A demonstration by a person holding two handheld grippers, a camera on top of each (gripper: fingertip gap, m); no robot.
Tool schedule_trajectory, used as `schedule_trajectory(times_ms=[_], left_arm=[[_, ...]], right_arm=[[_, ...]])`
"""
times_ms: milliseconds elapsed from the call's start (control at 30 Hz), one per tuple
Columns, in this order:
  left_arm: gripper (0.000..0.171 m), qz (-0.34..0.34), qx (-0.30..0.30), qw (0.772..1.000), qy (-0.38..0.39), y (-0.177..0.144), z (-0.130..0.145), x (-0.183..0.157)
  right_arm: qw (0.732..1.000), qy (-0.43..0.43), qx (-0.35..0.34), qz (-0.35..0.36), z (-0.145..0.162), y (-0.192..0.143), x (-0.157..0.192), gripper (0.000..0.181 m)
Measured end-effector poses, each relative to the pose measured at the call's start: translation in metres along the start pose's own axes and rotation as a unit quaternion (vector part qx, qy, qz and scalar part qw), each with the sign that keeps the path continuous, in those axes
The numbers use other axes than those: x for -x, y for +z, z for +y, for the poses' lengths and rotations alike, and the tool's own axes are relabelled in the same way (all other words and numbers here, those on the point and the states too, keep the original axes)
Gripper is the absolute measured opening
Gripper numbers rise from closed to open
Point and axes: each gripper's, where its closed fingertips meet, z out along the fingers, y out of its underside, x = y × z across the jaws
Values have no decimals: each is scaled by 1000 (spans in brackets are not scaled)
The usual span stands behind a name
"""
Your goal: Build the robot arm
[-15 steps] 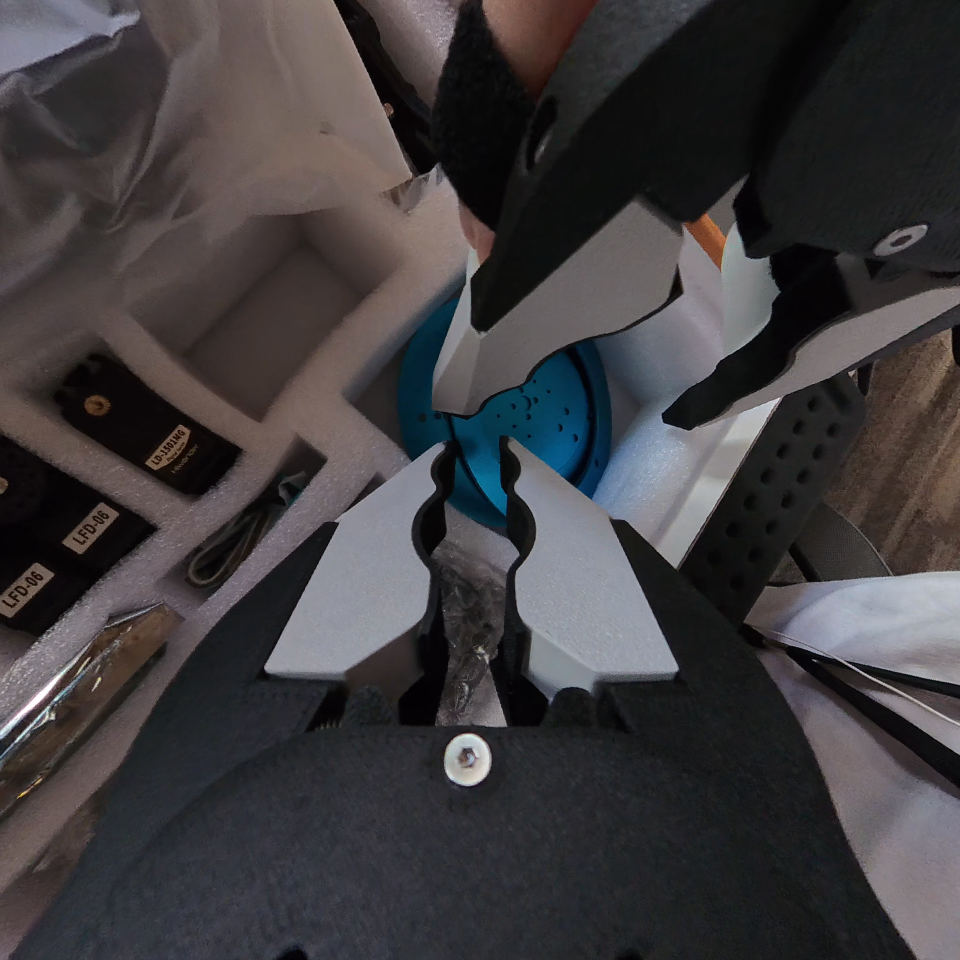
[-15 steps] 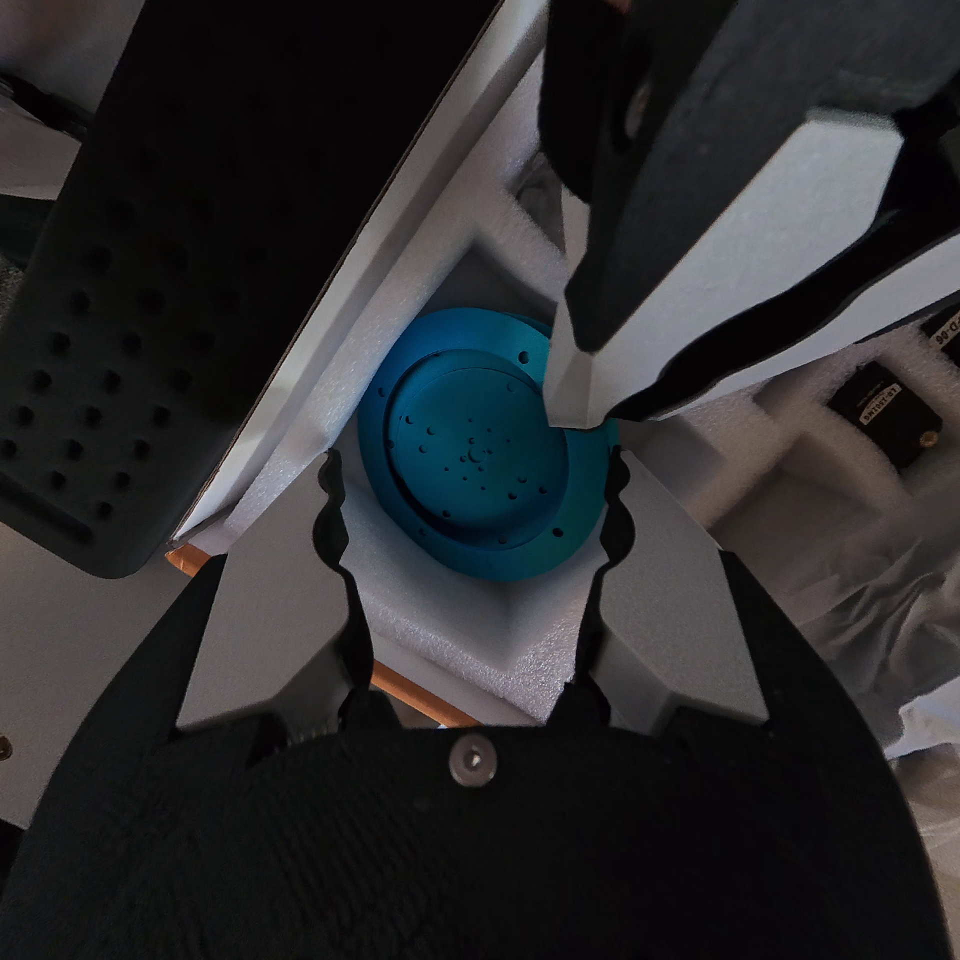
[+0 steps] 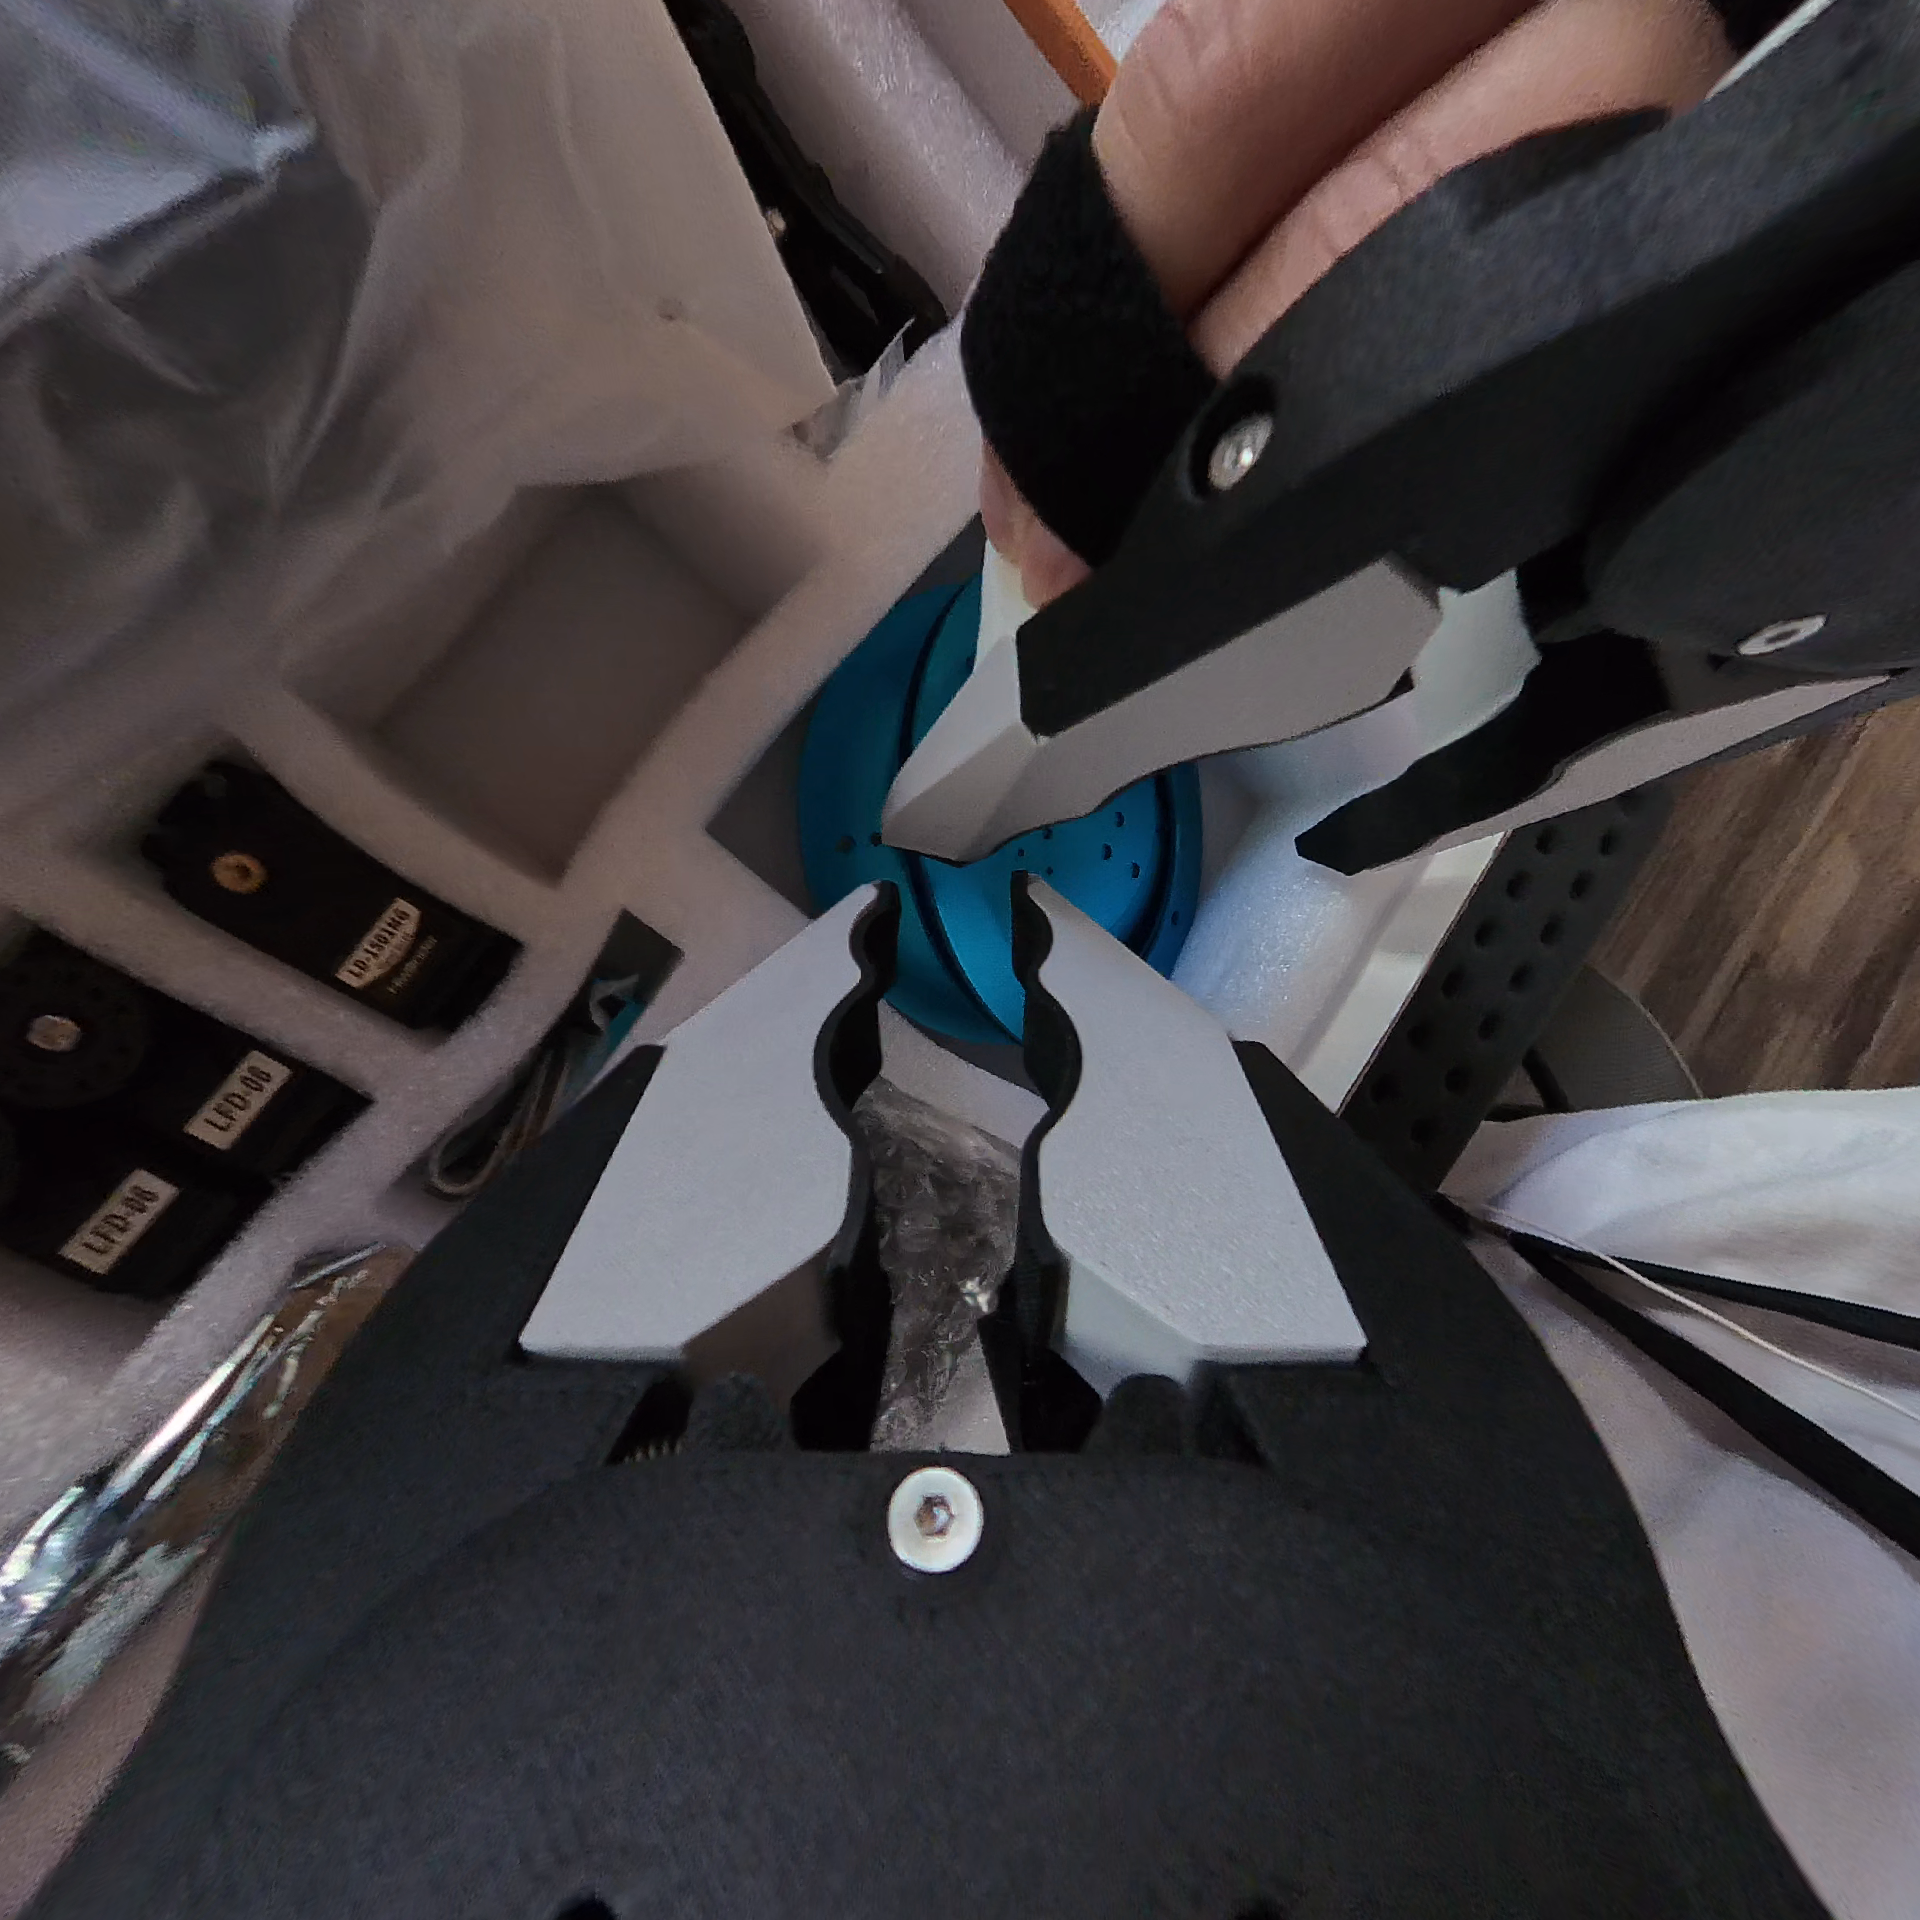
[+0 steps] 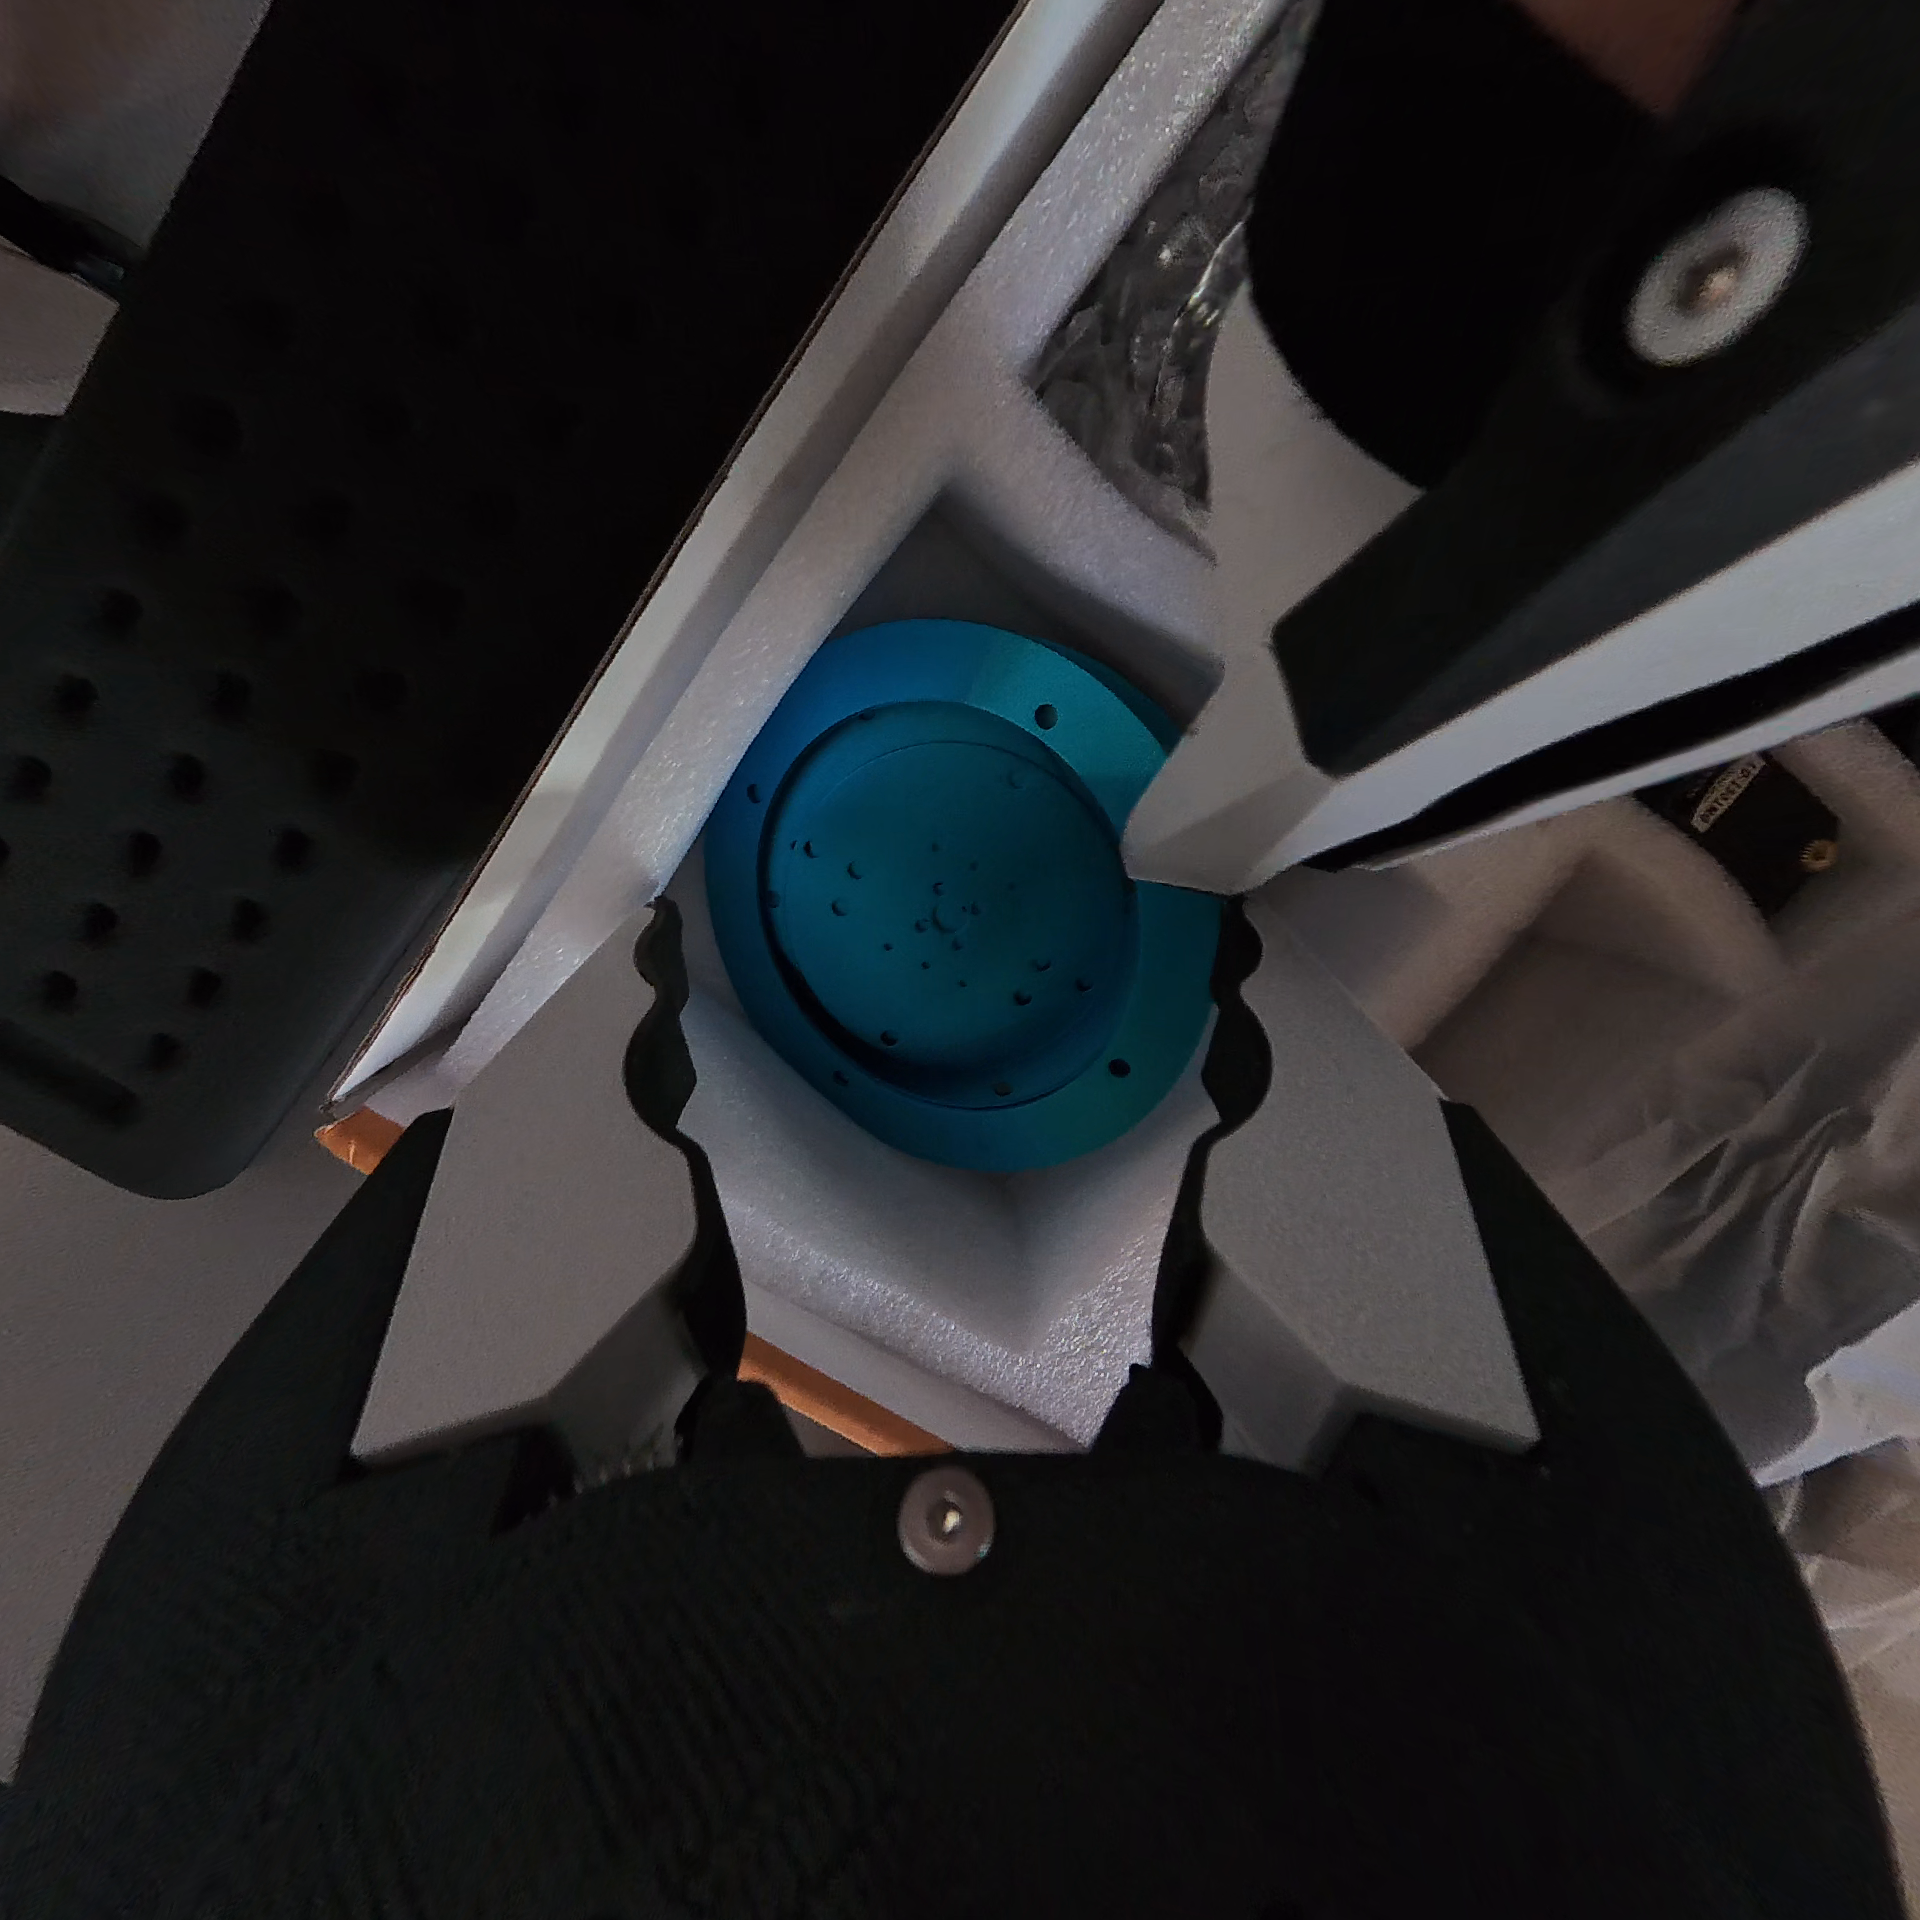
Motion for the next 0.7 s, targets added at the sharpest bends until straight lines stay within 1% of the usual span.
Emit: schedule_trajectory(times_ms=[67,167,300,500,633,700], left_arm=[[23,2,6,1000,12,0,-4,1],[29,36,38,999,11,6,0,-4],[20,60,72,996,5,13,3,-3],[20,97,122,988,-8,13,5,-5],[15,114,136,984,-7,14,5,-5],[8,108,132,985,1,15,5,-2]], right_arm=[[1000,0,-1,1,0,0,0,101],[1000,-3,0,5,0,0,0,101],[1000,-5,-4,10,0,-1,0,100],[1000,-4,-10,16,1,-1,-1,99],[1000,-1,-13,25,3,1,-5,93],[999,3,-15,33,6,2,-9,89]])
